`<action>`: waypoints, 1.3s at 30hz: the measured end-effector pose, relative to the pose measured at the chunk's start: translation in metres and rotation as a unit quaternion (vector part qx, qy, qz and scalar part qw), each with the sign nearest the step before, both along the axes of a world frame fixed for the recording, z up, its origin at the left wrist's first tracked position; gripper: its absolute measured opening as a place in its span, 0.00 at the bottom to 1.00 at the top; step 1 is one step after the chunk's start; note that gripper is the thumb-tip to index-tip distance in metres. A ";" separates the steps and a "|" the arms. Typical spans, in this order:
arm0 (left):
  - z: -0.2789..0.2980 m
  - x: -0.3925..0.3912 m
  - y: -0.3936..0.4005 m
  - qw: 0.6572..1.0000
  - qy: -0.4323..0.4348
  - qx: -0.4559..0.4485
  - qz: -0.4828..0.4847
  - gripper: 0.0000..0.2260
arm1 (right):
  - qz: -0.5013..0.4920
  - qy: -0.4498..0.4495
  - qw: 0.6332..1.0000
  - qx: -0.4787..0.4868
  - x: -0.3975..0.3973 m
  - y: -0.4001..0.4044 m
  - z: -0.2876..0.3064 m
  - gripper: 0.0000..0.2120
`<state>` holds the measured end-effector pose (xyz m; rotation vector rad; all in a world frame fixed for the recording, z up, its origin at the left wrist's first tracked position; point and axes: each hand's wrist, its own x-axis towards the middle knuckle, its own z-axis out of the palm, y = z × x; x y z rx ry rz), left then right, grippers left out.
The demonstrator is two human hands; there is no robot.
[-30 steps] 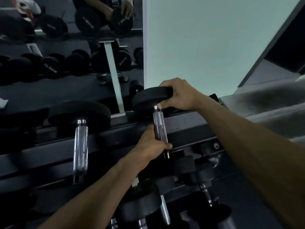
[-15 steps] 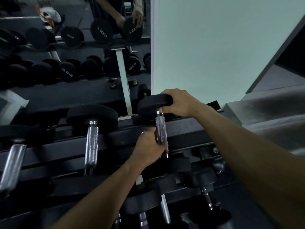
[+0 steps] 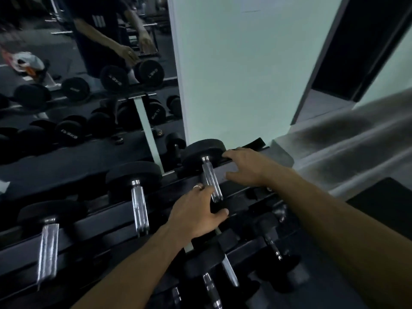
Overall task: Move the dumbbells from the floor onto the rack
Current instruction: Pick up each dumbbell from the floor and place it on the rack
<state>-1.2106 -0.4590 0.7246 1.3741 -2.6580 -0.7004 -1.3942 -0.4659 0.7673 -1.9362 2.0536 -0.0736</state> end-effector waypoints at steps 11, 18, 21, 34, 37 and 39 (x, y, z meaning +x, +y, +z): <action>0.011 0.039 0.122 0.973 -0.012 0.007 -0.229 0.29 | -0.193 0.008 0.981 0.023 0.061 0.215 0.014 0.23; -0.002 0.022 0.231 0.937 -0.013 0.013 -0.348 0.26 | -0.315 -0.010 0.946 0.071 0.065 0.364 -0.005 0.26; -0.021 0.010 0.279 0.920 -0.041 0.010 -0.390 0.27 | -0.359 -0.026 0.929 0.085 0.064 0.425 -0.028 0.31; -0.164 -0.012 0.532 0.863 -0.158 0.077 -0.473 0.26 | -0.430 -0.123 0.880 0.160 0.050 0.693 -0.194 0.31; -0.219 -0.005 0.578 0.852 -0.201 0.099 -0.473 0.26 | -0.428 -0.149 0.872 0.186 0.048 0.737 -0.248 0.31; -0.260 0.001 0.605 0.842 -0.230 0.108 -0.476 0.25 | -0.432 -0.160 0.867 0.192 0.048 0.762 -0.286 0.30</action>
